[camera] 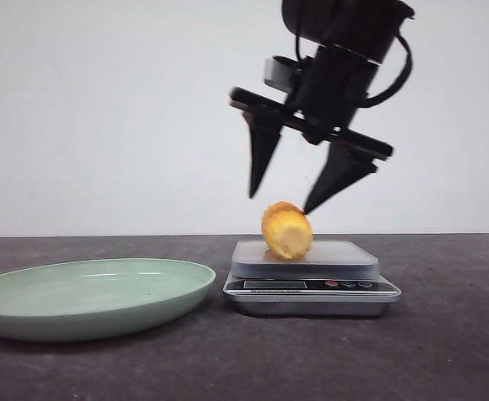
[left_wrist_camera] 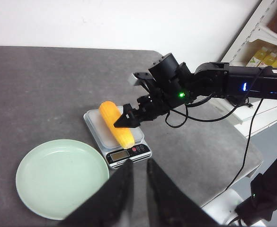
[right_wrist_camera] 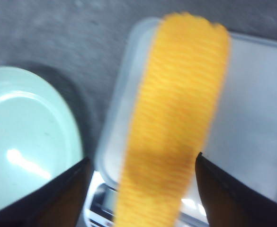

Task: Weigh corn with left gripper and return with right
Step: 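Lower the right gripper over the corn on the scale and grasp it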

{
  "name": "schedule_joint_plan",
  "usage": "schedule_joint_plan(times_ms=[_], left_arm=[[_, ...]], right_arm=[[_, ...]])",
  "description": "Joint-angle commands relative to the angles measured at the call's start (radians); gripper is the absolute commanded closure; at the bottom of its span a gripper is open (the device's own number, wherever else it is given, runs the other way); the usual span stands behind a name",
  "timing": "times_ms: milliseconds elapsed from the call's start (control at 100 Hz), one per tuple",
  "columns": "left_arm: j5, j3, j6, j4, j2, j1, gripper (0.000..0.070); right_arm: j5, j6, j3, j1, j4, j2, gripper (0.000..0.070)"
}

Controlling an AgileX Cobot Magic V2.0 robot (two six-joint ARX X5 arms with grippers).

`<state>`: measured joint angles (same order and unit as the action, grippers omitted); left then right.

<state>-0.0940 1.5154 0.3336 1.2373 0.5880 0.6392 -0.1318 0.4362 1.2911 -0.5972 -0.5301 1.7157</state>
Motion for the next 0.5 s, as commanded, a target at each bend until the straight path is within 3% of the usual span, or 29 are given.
schedule_joint_plan(times_ms=[0, 270, 330, 410, 490], left_arm=[[-0.003, 0.017, -0.013, -0.001, 0.006, 0.007, 0.0684], [-0.021, 0.017, -0.012, 0.014, 0.005, 0.007, 0.0684], [-0.023, 0.017, -0.012, 0.022, 0.005, 0.007, 0.0684], [-0.023, 0.017, -0.012, 0.027, 0.005, 0.007, 0.0684], [-0.023, 0.017, -0.012, 0.029, 0.005, 0.007, 0.0684]], right_arm=[[0.01, 0.026, 0.016, -0.018, 0.004, 0.033, 0.026], [0.047, 0.062, 0.016, -0.027, -0.102, 0.106, 0.0273], [0.047, 0.061, 0.016, -0.027, -0.122, 0.108, 0.039], [0.047, 0.058, 0.016, -0.027, -0.124, 0.108, 0.07], [0.048, 0.054, 0.019, -0.027, -0.118, 0.107, 0.0693]])
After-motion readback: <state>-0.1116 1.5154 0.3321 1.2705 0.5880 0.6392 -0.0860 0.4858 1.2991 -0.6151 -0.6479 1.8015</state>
